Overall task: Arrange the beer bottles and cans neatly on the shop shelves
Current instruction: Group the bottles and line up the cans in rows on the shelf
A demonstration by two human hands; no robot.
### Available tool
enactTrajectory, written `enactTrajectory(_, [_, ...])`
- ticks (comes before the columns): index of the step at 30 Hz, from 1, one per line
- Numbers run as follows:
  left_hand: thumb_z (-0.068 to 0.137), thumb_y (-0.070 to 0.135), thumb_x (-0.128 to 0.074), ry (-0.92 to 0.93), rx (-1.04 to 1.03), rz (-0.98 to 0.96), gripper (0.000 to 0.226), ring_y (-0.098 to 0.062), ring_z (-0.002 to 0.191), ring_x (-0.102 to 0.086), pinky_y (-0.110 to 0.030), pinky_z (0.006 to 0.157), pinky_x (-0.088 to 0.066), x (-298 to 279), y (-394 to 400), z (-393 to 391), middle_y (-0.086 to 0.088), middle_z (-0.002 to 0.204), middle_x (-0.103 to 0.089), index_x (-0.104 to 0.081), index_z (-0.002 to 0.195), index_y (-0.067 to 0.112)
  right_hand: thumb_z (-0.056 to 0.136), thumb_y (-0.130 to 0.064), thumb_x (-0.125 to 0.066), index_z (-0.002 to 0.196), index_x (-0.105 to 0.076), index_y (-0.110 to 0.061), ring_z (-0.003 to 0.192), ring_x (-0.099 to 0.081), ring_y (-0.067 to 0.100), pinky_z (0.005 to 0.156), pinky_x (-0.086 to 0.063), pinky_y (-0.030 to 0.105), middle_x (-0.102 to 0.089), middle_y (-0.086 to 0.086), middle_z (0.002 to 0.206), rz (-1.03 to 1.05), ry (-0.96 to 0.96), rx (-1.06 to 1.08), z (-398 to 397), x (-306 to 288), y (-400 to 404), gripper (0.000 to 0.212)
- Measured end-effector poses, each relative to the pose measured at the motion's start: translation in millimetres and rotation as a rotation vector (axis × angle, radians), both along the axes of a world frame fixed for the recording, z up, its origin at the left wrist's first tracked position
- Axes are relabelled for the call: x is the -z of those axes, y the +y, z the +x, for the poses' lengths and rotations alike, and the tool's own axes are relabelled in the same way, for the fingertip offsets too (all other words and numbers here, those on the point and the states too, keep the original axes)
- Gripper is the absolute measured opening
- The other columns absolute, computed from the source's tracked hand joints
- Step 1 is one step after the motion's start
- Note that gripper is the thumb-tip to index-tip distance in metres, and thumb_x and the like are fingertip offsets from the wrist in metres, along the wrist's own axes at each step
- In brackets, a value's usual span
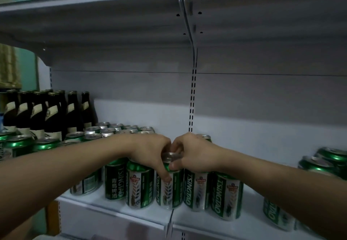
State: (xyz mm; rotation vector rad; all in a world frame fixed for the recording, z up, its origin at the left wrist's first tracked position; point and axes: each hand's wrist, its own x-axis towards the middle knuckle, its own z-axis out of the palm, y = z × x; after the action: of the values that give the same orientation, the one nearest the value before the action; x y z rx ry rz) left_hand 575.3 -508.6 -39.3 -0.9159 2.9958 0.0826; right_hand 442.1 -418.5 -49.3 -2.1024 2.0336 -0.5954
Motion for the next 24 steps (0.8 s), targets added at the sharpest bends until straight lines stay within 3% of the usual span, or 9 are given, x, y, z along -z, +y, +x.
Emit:
enactTrajectory(4, [0.067, 0.048, -0.085, -0.077, 0.009, 0.120, 0.059, -0.013, 0.097, -0.066, -0.036, 0.091, -0.054, -10.7, -1.9, 0.1, 0.005, 0.106, -0.069, -0.059, 0.112, 0.021, 0.084, -0.034, -0.077, 0.112, -0.066, -0.015, 0.097, -0.065, 0.018, 0.089, -0.055, 0.037, -0.068, 0.002, 0.108, -0.009, 0.052, -0.037, -3.6, -9.9, 0.1, 0.036])
enactTrajectory(6, [0.072, 0.051, -0.081, -0.090, -0.002, 0.105, 0.061, -0.011, 0.100, -0.063, -0.029, 0.089, -0.052, -26.9, 0.2, -3.8, 0.006, 0.110, -0.067, -0.057, 0.118, 0.019, 0.087, -0.035, -0.072, 0.113, -0.065, -0.014, 0.099, -0.064, 0.018, 0.090, -0.055, 0.037, -0.067, 0.002, 0.110, -0.076, 0.012, -0.037, -10.3, -21.4, 2.7, 0.034])
enactTrajectory(10, [0.068, 0.068, -0.066, 0.038, 0.008, 0.040, 0.081, -0.007, 0.106, -0.058, -0.020, 0.085, -0.045, -62.9, 6.4, -18.6, 0.010, 0.119, -0.060, -0.049, 0.133, 0.024, 0.096, -0.031, -0.062, 0.107, -0.068, -0.011, 0.089, -0.068, 0.018, 0.080, -0.057, 0.033, -0.071, 0.003, 0.100, -0.202, -0.063, 0.039, -33.9, -53.3, 17.0, 0.024])
enactTrajectory(14, [0.072, 0.071, -0.059, 0.142, 0.066, -0.013, 0.071, -0.011, 0.108, -0.059, -0.029, 0.095, -0.049, -82.3, 13.4, -46.1, 0.009, 0.116, -0.063, -0.057, 0.125, 0.024, 0.100, -0.032, -0.055, 0.097, -0.068, -0.011, 0.072, -0.069, 0.016, 0.066, -0.057, 0.032, -0.072, 0.004, 0.087, -0.250, -0.075, 0.155, -66.7, -81.3, 44.1, 0.025])
enactTrajectory(20, [0.089, 0.064, -0.050, 0.389, 0.171, -0.062, 0.051, -0.015, 0.098, -0.062, -0.041, 0.091, -0.052, -84.6, 33.5, -110.7, 0.003, 0.107, -0.067, -0.066, 0.112, 0.021, 0.099, -0.031, -0.055, 0.091, -0.069, -0.008, 0.066, -0.066, 0.016, 0.058, -0.053, 0.026, -0.073, 0.005, 0.084, -0.332, -0.079, 0.344, -127.6, -98.9, 92.5, 0.028])
enactTrajectory(24, [0.091, 0.061, -0.052, 0.380, 0.259, -0.021, 0.047, -0.015, 0.090, -0.063, -0.035, 0.081, -0.052, -76.7, 58.7, -167.9, 0.001, 0.100, -0.068, -0.068, 0.107, 0.019, 0.099, -0.029, -0.056, 0.089, -0.068, -0.007, 0.064, -0.066, 0.017, 0.054, -0.051, 0.026, -0.073, 0.006, 0.083, -0.318, -0.084, 0.456, -170.5, -91.6, 126.3, 0.027])
